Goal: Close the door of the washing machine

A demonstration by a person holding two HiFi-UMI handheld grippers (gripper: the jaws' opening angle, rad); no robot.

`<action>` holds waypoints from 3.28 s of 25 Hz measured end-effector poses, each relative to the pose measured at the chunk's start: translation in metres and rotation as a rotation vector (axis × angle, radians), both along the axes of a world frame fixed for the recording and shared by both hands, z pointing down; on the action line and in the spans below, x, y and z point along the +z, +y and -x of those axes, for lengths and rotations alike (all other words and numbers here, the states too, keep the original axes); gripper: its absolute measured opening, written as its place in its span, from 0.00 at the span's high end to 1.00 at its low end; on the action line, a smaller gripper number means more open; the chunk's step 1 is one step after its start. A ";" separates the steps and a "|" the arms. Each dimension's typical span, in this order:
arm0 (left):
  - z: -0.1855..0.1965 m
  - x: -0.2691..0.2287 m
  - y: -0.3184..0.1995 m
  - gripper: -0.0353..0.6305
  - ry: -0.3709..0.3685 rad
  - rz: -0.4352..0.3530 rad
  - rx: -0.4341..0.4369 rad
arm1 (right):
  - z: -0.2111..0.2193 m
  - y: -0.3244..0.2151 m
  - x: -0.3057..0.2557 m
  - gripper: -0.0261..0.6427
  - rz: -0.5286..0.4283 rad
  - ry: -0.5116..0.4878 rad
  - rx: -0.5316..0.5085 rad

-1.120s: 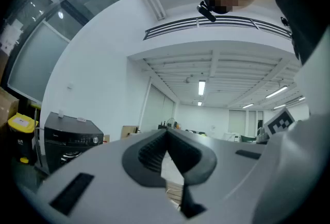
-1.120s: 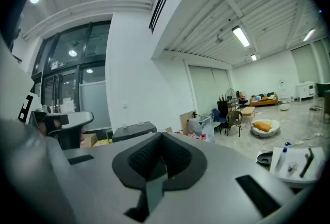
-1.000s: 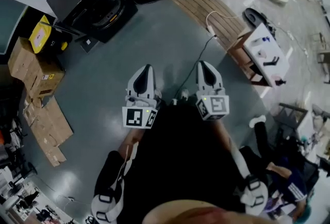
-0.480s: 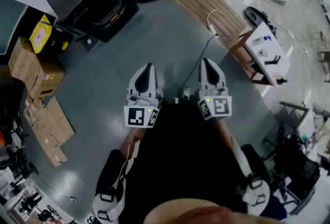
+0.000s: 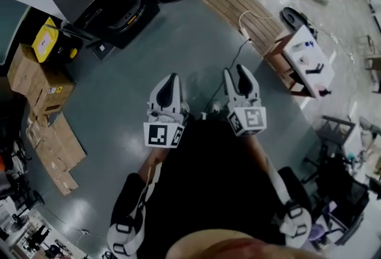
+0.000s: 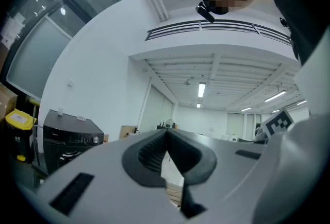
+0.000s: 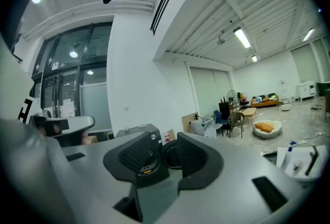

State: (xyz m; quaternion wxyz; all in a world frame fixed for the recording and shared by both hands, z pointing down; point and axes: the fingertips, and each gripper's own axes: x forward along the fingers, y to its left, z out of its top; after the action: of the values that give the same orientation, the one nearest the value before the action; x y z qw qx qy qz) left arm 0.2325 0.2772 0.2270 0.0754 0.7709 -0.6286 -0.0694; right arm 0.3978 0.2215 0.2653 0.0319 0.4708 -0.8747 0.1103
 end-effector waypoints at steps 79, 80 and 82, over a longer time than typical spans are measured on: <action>0.088 0.071 -0.634 0.94 0.027 0.147 0.032 | 0.126 -0.677 0.144 0.75 0.210 0.182 -0.167; 0.091 0.076 -0.641 0.94 0.027 0.156 0.036 | 0.132 -0.687 0.151 0.75 0.219 0.194 -0.176; 0.096 0.084 -0.656 0.94 0.031 0.170 0.045 | 0.142 -0.706 0.169 0.75 0.240 0.216 -0.199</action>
State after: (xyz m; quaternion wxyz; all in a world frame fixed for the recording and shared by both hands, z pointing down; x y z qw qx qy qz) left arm 0.1369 -0.3783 0.3111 0.1517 0.7746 -0.6134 -0.0259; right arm 0.2558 -0.4848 0.4344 0.1924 0.3838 -0.8891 0.1587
